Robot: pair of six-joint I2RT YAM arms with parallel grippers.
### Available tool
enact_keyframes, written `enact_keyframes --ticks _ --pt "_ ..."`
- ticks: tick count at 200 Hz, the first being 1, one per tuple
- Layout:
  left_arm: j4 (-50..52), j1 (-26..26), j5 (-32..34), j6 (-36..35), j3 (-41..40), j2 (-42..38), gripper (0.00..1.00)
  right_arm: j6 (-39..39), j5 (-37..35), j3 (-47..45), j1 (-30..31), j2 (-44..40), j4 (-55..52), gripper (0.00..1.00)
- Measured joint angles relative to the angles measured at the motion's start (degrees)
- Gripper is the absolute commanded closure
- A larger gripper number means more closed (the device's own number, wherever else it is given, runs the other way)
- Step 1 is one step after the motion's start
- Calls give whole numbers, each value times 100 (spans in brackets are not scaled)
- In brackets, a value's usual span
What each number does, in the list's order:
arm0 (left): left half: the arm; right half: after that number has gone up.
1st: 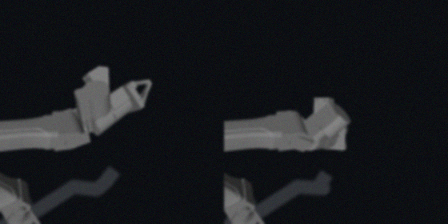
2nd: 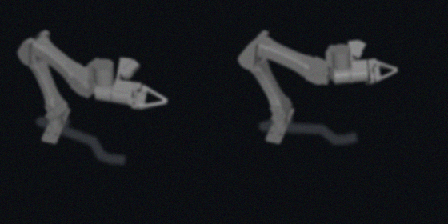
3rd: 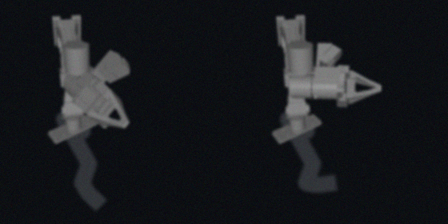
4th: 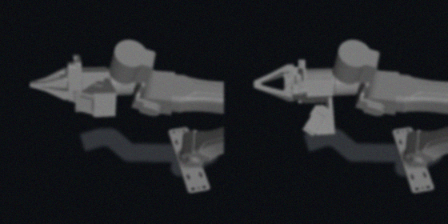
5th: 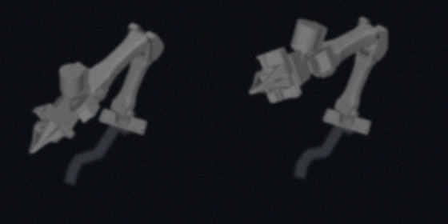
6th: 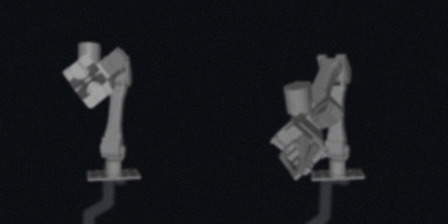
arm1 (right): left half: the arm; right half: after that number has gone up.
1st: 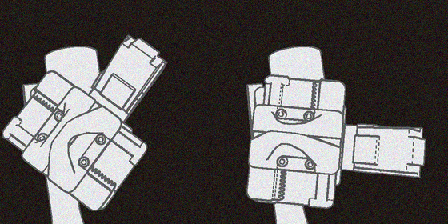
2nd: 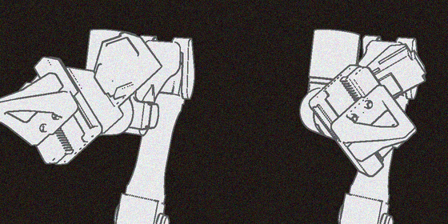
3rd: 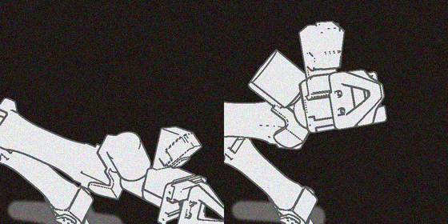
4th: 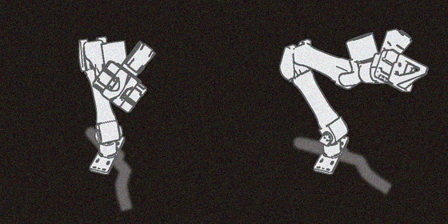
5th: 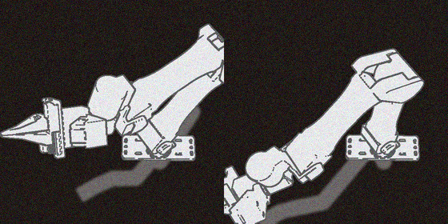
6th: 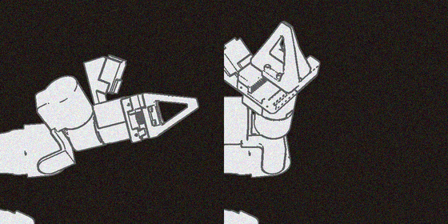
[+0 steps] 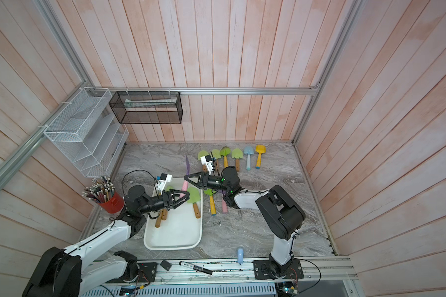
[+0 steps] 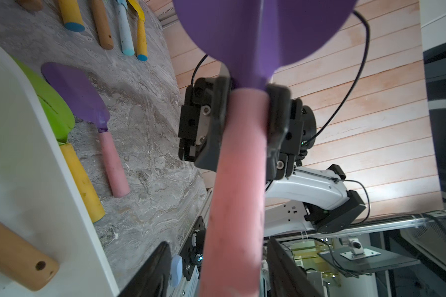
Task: Take the shovel out of the storage box
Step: Place the shovel at the center of the board.
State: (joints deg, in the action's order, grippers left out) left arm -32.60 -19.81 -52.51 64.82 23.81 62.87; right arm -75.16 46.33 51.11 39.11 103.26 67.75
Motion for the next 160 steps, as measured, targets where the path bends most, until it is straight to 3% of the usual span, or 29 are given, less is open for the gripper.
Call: enact_keyframes --ticks 36,77,114,160 --pt "907 103 63 -527 345 -271 37 498 -74 -330 -352 -496 -796 86" --pt "2590 98 776 -1659 992 -190 38 1775 -555 -457 -911 -1617 -2820 86" --pt "3936 -264 1821 -2426 1309 444 38 3023 -1705 -446 -1231 -2347 -4933 84" --pt "4892 -881 2900 -2909 1808 1117 38 3943 -3136 -446 -1250 -2474 -6725 84"
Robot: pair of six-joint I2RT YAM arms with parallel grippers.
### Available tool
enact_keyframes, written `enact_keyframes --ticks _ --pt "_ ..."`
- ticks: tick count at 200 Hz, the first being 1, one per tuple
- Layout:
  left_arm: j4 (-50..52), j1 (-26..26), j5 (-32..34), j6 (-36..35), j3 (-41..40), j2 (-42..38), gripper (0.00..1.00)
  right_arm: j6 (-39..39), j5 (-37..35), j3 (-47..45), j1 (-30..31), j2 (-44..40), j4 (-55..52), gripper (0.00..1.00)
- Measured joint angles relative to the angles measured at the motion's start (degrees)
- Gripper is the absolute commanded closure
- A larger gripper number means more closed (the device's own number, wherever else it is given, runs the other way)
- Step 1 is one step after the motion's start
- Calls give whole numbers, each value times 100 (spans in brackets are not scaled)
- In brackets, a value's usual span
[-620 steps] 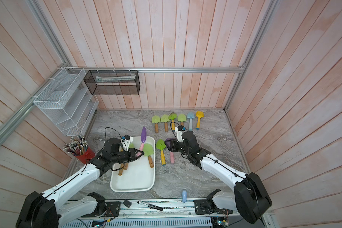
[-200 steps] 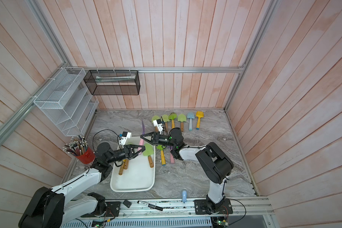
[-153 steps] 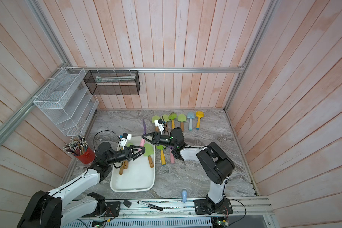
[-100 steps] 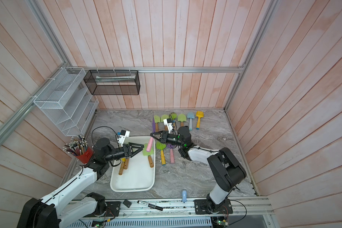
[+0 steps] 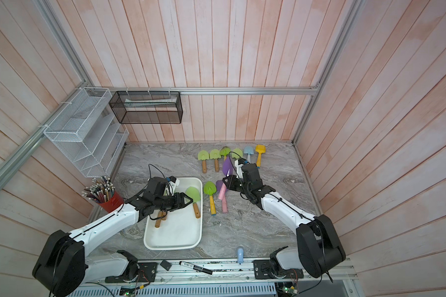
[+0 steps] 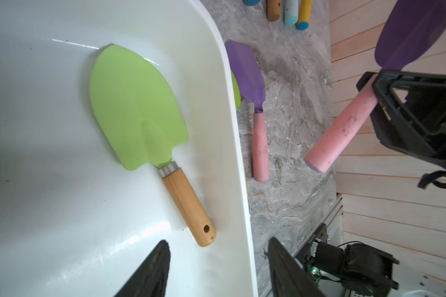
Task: Take the shovel out of the storage box
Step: Place the shovel at the center of the board.
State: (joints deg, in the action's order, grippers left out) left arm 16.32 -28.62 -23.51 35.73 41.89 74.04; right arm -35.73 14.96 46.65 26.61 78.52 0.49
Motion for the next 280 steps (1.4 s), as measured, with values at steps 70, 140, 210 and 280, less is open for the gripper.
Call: enact_keyframes --ticks 70,140,210,280 --pt "616 -562 1073 -302 481 940 41 651 -1390 0 -13 0 -1137 84" --pt "678 -686 1222 -415 675 1440 41 866 -1665 -42 -20 247 -1281 84" --pt "717 -1001 1488 -470 1008 1801 41 881 -1641 -205 -20 680 -1147 84" --pt "1176 -1283 2133 -621 1276 2166 42 881 -1639 -205 -20 1029 -879 84"
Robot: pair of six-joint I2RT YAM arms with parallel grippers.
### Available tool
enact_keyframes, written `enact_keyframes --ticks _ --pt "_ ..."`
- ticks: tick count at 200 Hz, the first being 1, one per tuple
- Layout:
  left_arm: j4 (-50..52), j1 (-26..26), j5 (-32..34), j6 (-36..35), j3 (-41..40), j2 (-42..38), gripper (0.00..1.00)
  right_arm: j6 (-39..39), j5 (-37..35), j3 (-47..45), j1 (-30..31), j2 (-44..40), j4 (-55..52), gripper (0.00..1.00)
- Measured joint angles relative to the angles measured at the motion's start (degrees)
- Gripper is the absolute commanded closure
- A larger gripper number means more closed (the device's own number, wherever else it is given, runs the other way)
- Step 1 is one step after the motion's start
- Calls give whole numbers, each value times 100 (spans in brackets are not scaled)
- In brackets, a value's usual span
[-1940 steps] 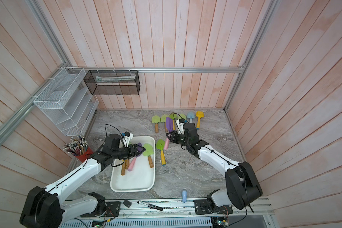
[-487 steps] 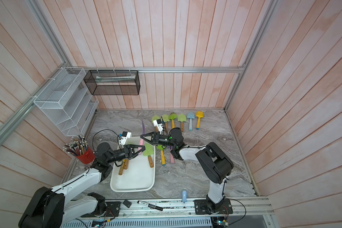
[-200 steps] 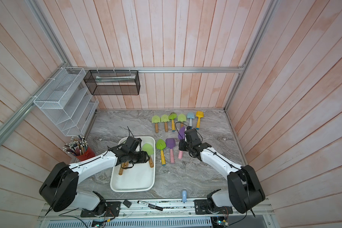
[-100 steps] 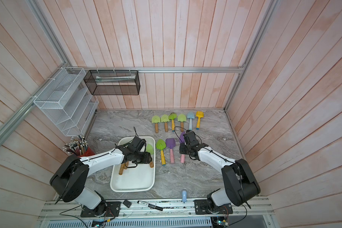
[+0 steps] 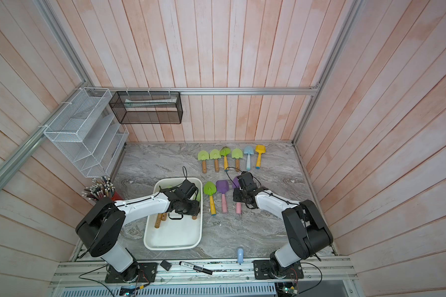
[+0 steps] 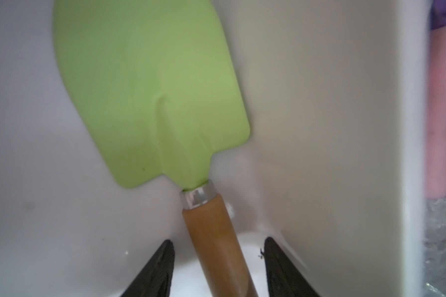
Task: Take the shovel out of the storage box
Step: Place the shovel at the center of the board.
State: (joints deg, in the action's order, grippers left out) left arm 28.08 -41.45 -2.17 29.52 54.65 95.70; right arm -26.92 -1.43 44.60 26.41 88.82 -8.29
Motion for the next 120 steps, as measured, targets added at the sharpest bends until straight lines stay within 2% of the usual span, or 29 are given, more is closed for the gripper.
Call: enact_keyframes --ticks 54,120 --pt "321 -120 560 -22 -7 -33 42 15 0 72 0 286 94 84" --pt "592 -122 846 -20 -238 -280 42 17 -4 289 0 535 221 82"
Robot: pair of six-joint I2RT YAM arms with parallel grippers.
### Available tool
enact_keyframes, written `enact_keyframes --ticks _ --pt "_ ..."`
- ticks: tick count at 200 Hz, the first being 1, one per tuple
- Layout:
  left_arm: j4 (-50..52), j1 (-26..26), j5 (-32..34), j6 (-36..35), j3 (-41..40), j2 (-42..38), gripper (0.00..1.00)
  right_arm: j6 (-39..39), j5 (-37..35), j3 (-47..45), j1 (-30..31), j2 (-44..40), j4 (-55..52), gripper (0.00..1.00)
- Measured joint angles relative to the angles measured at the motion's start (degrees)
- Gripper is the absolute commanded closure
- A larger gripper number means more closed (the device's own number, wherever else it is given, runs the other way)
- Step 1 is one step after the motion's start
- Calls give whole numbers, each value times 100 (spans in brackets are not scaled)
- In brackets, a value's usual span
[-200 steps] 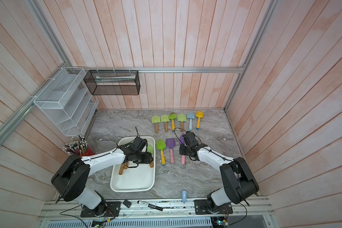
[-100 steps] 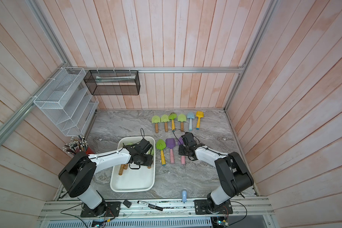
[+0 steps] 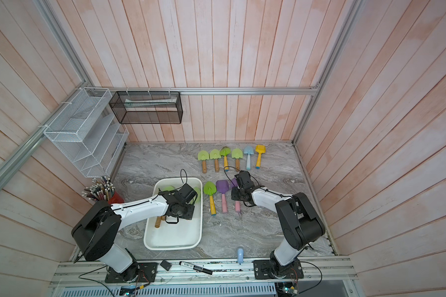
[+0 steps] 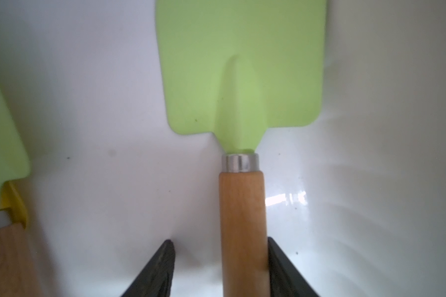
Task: Take the shovel out of the storage box
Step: Place the shovel at the center of the board, then pick up the shovel from the storage box.
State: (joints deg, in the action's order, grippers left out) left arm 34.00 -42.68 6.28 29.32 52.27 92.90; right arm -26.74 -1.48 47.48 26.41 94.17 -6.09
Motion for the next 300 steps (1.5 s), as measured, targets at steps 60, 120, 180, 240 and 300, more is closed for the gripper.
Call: enact_keyframes --ticks 60,120,180,240,300 --pt "96 -136 168 2 -70 -57 42 17 -2 68 0 70 -33 73" --pt "223 -400 369 87 -109 -72 41 20 0 68 0 -168 -205 65" --pt "234 -439 573 131 -136 -90 46 2 0 68 0 -1141 -428 64" --pt "52 -439 619 17 -120 0 59 -24 2 57 2 -1202 -446 64" --pt "-35 -439 627 -33 -101 9 85 -24 7 2 22 -1217 -444 64"
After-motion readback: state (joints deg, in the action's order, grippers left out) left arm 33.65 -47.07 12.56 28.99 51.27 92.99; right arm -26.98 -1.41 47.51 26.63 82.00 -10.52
